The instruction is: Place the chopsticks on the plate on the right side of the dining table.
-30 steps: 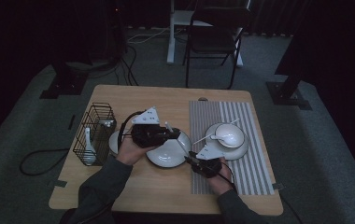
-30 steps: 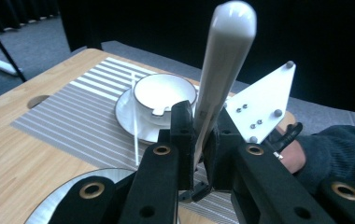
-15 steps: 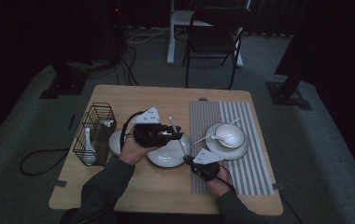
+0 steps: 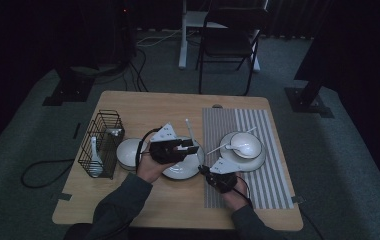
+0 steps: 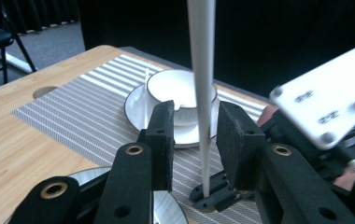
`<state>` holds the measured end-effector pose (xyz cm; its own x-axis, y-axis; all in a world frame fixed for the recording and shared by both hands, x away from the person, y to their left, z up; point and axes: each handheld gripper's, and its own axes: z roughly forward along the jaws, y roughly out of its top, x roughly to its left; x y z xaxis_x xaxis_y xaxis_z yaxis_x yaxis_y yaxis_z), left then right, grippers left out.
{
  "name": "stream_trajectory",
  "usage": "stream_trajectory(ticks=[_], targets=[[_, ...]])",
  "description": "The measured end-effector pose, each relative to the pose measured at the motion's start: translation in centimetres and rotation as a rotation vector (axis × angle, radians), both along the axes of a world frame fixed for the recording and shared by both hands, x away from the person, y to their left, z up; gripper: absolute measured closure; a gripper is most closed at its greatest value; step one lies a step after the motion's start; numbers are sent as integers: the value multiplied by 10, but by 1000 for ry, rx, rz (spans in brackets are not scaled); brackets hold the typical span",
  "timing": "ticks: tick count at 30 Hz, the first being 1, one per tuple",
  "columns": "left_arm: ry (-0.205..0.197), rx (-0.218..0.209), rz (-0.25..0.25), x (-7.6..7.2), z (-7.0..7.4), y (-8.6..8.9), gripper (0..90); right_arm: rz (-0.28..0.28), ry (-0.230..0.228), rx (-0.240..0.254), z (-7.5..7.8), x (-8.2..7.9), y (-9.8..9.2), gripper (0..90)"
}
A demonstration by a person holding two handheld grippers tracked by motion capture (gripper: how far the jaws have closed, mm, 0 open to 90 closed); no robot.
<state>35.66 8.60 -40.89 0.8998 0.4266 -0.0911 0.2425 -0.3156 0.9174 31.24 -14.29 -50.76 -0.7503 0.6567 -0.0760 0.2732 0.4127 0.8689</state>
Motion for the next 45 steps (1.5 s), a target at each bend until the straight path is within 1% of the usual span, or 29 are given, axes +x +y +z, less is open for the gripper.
stream_trajectory(ticks=[1, 2, 4, 5, 6, 8, 11, 17, 20, 28, 31, 38, 43, 45], targets=[[6, 3, 5, 0, -7, -4, 683, -1, 2, 6, 0, 0, 0, 871], [17, 1, 4, 1, -11, -5, 685, -3, 3, 10, 0, 0, 0, 871], [29, 5, 2, 2, -18, -8, 700, -7, 4, 13, 0, 0, -1, 871], [29, 5, 2, 2, -18, -8, 709, -7, 4, 13, 0, 0, -1, 871], [40, 3, 1, 2, -24, -9, 719, -13, 4, 16, 0, 0, -1, 871], [50, 10, -6, 3, -29, -11, 733, -17, 9, 19, 0, 0, -1, 871], [61, 17, -14, 3, -35, -15, 765, -21, 14, 24, 0, 1, -2, 871], [75, 12, -25, 1, -43, -21, 808, -25, 20, 41, 0, 1, -2, 871], [76, 6, -22, 1, -45, -22, 838, -22, 26, 39, -1, 1, -1, 870], [74, -8, -30, 1, -44, -26, 857, -16, 44, 63, -1, 1, -1, 864], [72, -13, -30, 1, -44, -27, 859, -11, 41, 67, -1, 1, -1, 853], [69, -6, -30, 1, -46, -35, 860, 53, 31, 54, -1, -5, 10, 754], [71, 6, -28, 2, -47, -37, 861, 70, 32, 57, -1, -7, 13, 735], [70, 13, -26, 2, -48, -38, 861, 69, 23, 43, -2, -7, 14, 730]])
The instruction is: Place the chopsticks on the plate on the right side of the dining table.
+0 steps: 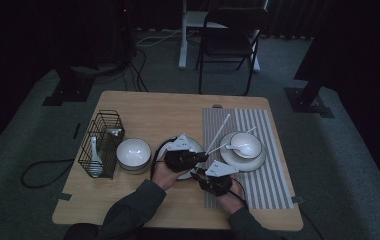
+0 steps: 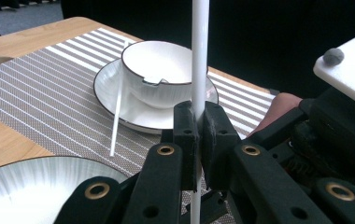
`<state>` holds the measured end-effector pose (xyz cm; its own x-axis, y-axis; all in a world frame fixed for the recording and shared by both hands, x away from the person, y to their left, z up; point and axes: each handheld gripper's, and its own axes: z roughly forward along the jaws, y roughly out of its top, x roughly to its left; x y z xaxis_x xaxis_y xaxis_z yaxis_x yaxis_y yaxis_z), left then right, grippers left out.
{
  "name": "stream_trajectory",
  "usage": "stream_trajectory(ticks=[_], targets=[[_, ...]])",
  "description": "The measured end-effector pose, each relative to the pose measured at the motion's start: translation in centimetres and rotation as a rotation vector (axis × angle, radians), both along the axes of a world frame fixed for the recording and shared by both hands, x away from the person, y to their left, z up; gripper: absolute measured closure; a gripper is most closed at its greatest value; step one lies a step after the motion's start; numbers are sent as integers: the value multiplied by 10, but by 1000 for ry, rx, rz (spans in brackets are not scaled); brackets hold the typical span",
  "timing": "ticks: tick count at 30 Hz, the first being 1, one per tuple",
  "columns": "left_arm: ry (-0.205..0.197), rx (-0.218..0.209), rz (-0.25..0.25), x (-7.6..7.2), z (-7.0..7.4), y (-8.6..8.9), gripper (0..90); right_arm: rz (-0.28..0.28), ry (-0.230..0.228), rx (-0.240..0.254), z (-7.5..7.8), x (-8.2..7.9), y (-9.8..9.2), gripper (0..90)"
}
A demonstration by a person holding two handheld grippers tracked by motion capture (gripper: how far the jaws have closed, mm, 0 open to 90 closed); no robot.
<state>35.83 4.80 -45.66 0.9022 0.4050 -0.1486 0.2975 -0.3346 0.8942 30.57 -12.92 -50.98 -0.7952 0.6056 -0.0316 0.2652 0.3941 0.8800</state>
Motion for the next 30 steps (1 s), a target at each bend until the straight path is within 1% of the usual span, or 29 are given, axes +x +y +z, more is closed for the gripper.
stream_trajectory(ticks=[6, 10, 15, 17, 20, 21, 26, 30], targets=[[3, -1, 1, 1, -1, -3, 860, 15, -6, 3, 0, -1, 1, 719], [-1, 11, -2, 1, -1, -6, 861, 26, -15, -7, 0, -3, 3, 718], [-9, 12, 6, 2, 0, -6, 861, 42, -13, -11, -1, -3, 3, 705], [-11, 6, 12, 3, 2, -5, 860, 48, -12, -26, -2, -3, 3, 696], [-23, 11, 17, 5, 5, -3, 861, 47, -13, -72, -4, -1, 3, 673], [-25, 14, 19, 5, 6, -2, 861, 46, -5, -78, -5, -1, 2, 668], [-30, 19, 33, 9, 8, 2, 860, 44, 5, -91, -5, 0, -4, 628], [-37, 24, 44, 12, 9, 4, 860, 54, 17, -113, -7, -2, -7, 599]])
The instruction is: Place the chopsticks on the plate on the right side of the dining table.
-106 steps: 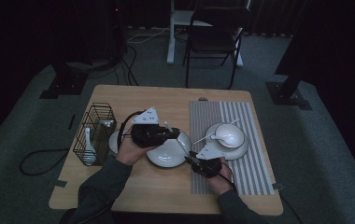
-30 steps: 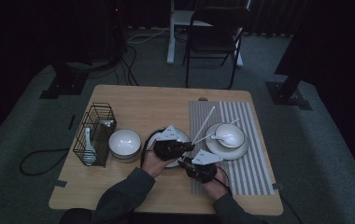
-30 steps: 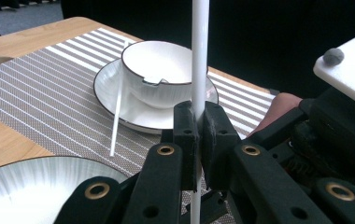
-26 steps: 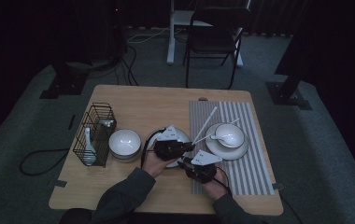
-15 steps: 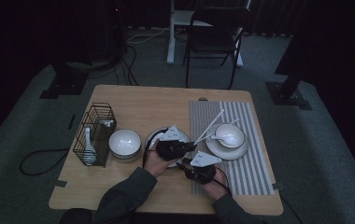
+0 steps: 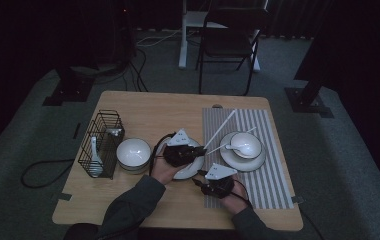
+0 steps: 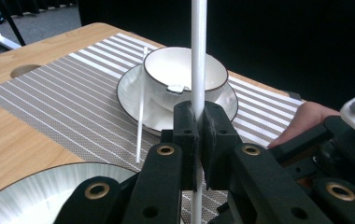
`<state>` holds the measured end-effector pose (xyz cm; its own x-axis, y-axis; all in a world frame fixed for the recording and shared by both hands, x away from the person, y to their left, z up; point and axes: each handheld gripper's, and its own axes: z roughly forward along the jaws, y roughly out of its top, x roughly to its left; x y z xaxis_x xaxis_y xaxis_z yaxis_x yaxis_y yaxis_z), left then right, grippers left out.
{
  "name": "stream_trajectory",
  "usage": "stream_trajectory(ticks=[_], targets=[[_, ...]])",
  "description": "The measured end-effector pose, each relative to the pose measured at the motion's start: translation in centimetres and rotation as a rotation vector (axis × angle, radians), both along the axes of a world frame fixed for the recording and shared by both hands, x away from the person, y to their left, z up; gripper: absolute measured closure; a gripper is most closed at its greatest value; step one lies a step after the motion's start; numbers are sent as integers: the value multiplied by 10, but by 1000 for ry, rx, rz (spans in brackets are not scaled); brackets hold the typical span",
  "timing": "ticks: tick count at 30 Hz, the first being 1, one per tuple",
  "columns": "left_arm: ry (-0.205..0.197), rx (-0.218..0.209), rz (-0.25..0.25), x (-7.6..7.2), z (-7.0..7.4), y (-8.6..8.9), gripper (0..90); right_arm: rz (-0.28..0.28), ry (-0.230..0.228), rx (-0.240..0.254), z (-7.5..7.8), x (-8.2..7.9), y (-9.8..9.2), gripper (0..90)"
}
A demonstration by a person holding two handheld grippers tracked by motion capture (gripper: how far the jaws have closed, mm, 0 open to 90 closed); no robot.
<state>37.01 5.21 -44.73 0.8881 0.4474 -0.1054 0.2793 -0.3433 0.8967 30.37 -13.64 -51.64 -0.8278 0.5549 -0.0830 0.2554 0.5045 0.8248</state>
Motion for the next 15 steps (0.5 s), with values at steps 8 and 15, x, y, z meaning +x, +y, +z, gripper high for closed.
stream_trajectory(ticks=[8, 15], targets=[[-23, 22, 12, 5, 2, 1, 860, 21, 21, -40, -6, -4, -4, 571], [-34, 39, 27, 10, 3, 1, 860, 38, 44, -88, -12, -8, -8, 553]])
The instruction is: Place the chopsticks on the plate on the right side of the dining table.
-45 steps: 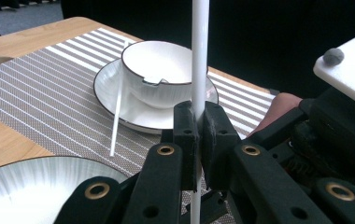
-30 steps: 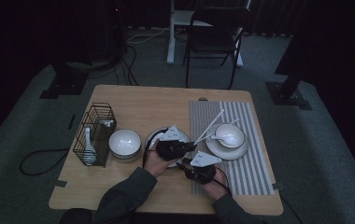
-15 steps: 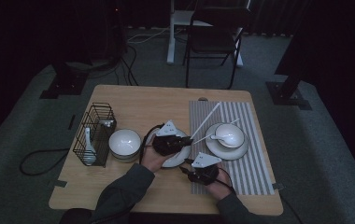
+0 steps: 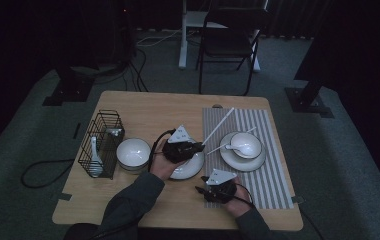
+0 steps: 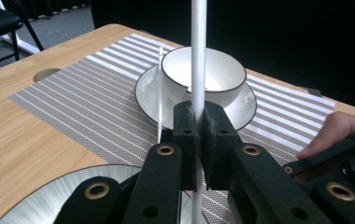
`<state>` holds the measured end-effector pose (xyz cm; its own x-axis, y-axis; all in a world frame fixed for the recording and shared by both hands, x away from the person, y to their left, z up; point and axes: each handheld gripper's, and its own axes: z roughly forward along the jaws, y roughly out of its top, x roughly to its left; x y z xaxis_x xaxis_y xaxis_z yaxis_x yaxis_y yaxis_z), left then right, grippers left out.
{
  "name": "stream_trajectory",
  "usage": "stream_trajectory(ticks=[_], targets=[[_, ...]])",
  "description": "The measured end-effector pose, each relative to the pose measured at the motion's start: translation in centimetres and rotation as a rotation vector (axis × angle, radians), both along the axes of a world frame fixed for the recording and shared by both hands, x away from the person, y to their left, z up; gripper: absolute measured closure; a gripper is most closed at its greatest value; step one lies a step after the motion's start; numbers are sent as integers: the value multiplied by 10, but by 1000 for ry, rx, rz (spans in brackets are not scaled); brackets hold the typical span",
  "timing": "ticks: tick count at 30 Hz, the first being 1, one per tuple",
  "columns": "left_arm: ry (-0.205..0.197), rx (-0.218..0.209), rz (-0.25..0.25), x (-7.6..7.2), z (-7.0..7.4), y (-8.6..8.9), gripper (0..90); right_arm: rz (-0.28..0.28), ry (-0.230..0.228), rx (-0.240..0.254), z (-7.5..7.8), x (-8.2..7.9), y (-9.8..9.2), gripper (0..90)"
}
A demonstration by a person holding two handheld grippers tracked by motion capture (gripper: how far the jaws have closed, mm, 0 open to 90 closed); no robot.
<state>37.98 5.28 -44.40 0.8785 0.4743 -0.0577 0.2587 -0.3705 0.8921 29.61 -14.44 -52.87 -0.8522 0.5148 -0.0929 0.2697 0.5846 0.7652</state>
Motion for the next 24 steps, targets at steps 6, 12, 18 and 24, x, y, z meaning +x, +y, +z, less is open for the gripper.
stream_trajectory(ticks=[6, 12, 18, 24], targets=[[-3, 8, -4, 5, 1, -2, 859, 6, 17, 7, -4, -1, -1, 542], [-21, 22, -1, 9, 4, -4, 859, 11, 38, 16, -8, -3, 2, 529], [-34, 35, 5, 13, 5, -5, 859, 10, 49, 21, -10, -1, 2, 523], [-38, 42, 6, 16, 4, -7, 859, 9, 50, 20, -11, 1, 1, 517]])
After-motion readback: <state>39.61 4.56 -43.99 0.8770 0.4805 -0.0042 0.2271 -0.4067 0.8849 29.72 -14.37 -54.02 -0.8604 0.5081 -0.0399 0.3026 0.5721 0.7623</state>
